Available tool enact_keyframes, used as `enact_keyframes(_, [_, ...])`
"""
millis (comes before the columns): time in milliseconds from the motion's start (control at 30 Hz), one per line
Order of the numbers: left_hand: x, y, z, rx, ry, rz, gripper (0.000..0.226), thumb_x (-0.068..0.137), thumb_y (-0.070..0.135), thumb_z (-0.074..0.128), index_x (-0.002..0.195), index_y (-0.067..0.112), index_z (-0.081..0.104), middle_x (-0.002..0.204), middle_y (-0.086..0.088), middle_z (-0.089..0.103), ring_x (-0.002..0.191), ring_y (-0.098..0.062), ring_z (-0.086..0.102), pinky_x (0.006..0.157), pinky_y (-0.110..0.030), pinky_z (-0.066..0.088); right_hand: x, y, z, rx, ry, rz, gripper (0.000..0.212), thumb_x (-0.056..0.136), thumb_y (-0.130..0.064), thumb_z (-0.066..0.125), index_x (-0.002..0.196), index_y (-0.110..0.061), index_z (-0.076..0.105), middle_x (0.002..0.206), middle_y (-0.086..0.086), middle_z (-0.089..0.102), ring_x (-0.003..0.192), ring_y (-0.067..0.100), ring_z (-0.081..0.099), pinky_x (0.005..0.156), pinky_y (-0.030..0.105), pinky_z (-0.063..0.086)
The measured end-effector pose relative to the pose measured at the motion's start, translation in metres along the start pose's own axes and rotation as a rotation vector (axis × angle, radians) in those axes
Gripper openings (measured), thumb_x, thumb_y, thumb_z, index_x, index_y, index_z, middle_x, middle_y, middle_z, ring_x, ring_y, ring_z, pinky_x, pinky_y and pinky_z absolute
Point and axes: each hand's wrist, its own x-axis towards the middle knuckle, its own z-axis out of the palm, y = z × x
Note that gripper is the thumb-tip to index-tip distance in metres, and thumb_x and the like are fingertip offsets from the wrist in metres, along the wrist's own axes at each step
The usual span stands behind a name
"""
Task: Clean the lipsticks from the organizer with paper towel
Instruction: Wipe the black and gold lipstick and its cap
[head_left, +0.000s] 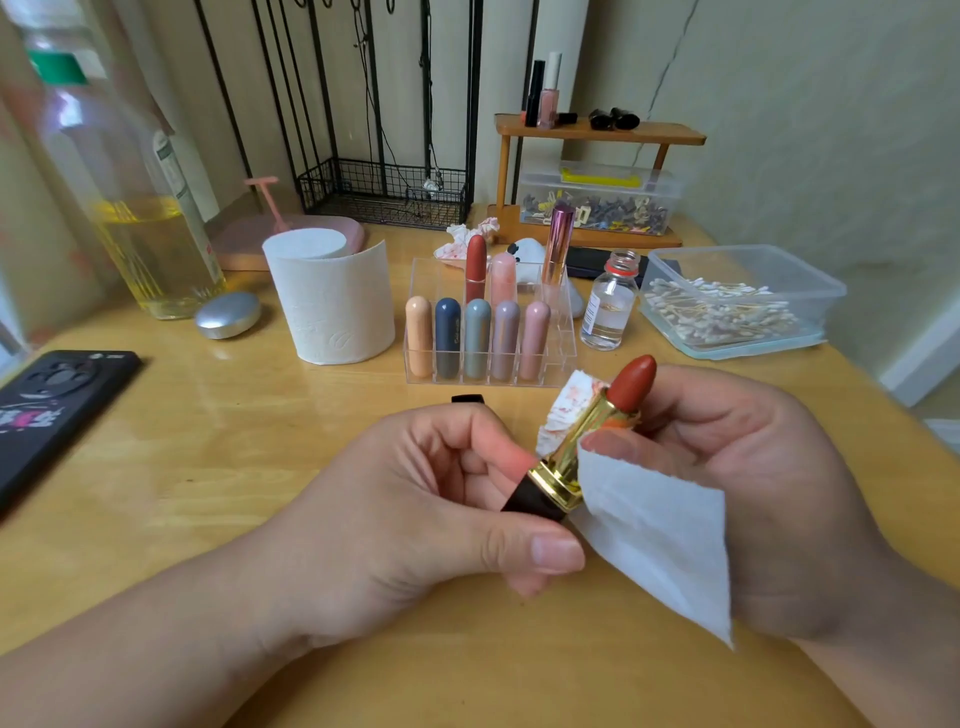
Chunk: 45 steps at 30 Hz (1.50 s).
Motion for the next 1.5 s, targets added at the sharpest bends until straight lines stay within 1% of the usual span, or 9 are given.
enact_keyframes(167, [0.001, -0.001, -0.002, -0.012, 0.005, 0.006, 0.031, 0.064, 0.003, 0.088, 0.084, 0.007, 0.065, 0.069, -0.025, 0.068, 0.057, -0.027, 0.069, 0.062, -0.031, 0.057, 0.001, 0.004, -0.005, -0.030, -0.024, -0.001, 0.039, 0.068, -0.034, 0.086, 0.088, -0.003, 0.073, 0.080, 0.021, 0.066, 0.071, 0.028, 0.060, 0.067, 0.040, 0.049])
enact_keyframes(300, [0.002, -0.002, -0.005, -0.168, -0.065, -0.072, 0.041, 0.064, 0.013, 0.091, 0.090, -0.003, 0.064, 0.086, -0.034, 0.059, 0.059, -0.031, 0.071, 0.062, -0.035, 0.058, 0.004, 0.000, -0.007, 0.030, -0.141, 0.013, 0.034, 0.076, -0.029, 0.081, 0.095, -0.002, 0.071, 0.088, 0.025, 0.067, 0.078, 0.031, 0.064, 0.072, 0.039, 0.053])
enact_keyframes(433, [0.003, -0.003, -0.005, -0.221, -0.102, -0.116, 0.054, 0.064, 0.011, 0.091, 0.095, -0.014, 0.054, 0.089, -0.047, 0.049, 0.060, -0.031, 0.071, 0.062, -0.037, 0.059, 0.008, 0.006, -0.013, -0.031, -0.069, 0.044, 0.043, 0.076, -0.029, 0.079, 0.092, 0.009, 0.067, 0.087, 0.035, 0.063, 0.077, 0.042, 0.062, 0.077, 0.063, 0.051])
enact_keyframes(533, [0.003, -0.002, -0.006, -0.153, -0.060, -0.069, 0.045, 0.061, 0.009, 0.092, 0.092, -0.005, 0.063, 0.082, -0.034, 0.059, 0.061, -0.033, 0.071, 0.064, -0.039, 0.059, 0.005, 0.004, -0.007, 0.039, -0.064, -0.002, 0.024, 0.072, -0.017, 0.084, 0.086, -0.001, 0.074, 0.085, 0.036, 0.064, 0.072, 0.039, 0.062, 0.068, 0.054, 0.050])
enact_keyframes(667, [0.004, -0.004, -0.007, -0.025, 0.001, -0.003, 0.043, 0.061, 0.004, 0.090, 0.093, -0.005, 0.063, 0.089, -0.045, 0.056, 0.064, -0.034, 0.070, 0.068, -0.043, 0.060, 0.002, -0.003, -0.003, -0.102, 0.016, -0.064, 0.013, 0.063, -0.021, 0.083, 0.074, -0.015, 0.078, 0.077, 0.020, 0.073, 0.067, 0.026, 0.068, 0.065, 0.036, 0.056])
enact_keyframes(1067, [0.003, -0.005, -0.002, 0.358, 0.217, 0.210, 0.038, 0.052, 0.011, 0.096, 0.080, 0.010, 0.071, 0.059, 0.007, 0.055, 0.055, -0.009, 0.048, 0.054, -0.021, 0.043, 0.000, -0.009, 0.002, -0.074, 0.014, -0.009, 0.021, 0.055, -0.017, 0.078, 0.075, -0.016, 0.079, 0.072, 0.007, 0.074, 0.064, 0.011, 0.068, 0.061, 0.017, 0.053])
enact_keyframes(1200, [0.002, -0.007, -0.005, 0.501, 0.176, 0.274, 0.034, 0.062, 0.032, 0.090, 0.090, 0.022, 0.076, 0.074, -0.012, 0.056, 0.066, -0.034, 0.050, 0.064, -0.055, 0.051, -0.001, -0.005, -0.001, -0.058, -0.020, -0.011, 0.024, 0.059, -0.009, 0.079, 0.082, -0.012, 0.079, 0.074, 0.011, 0.074, 0.066, 0.012, 0.068, 0.061, 0.018, 0.054])
enact_keyframes(1367, [-0.001, -0.006, -0.003, 0.482, 0.042, 0.222, 0.030, 0.075, 0.024, 0.085, 0.104, 0.025, 0.078, 0.090, -0.021, 0.051, 0.069, -0.034, 0.054, 0.061, -0.048, 0.060, 0.002, -0.002, -0.007, -0.059, -0.145, -0.015, 0.021, 0.075, -0.008, 0.076, 0.096, -0.006, 0.075, 0.081, 0.022, 0.071, 0.072, 0.020, 0.067, 0.065, 0.025, 0.057])
enact_keyframes(1500, [-0.001, -0.005, -0.001, 0.401, -0.041, 0.136, 0.030, 0.079, 0.011, 0.082, 0.108, 0.013, 0.076, 0.099, -0.032, 0.049, 0.078, -0.048, 0.056, 0.066, -0.045, 0.061, 0.002, -0.002, -0.006, -0.077, -0.142, -0.026, 0.012, 0.071, -0.018, 0.077, 0.082, -0.023, 0.077, 0.075, 0.005, 0.069, 0.069, 0.010, 0.063, 0.064, 0.020, 0.053])
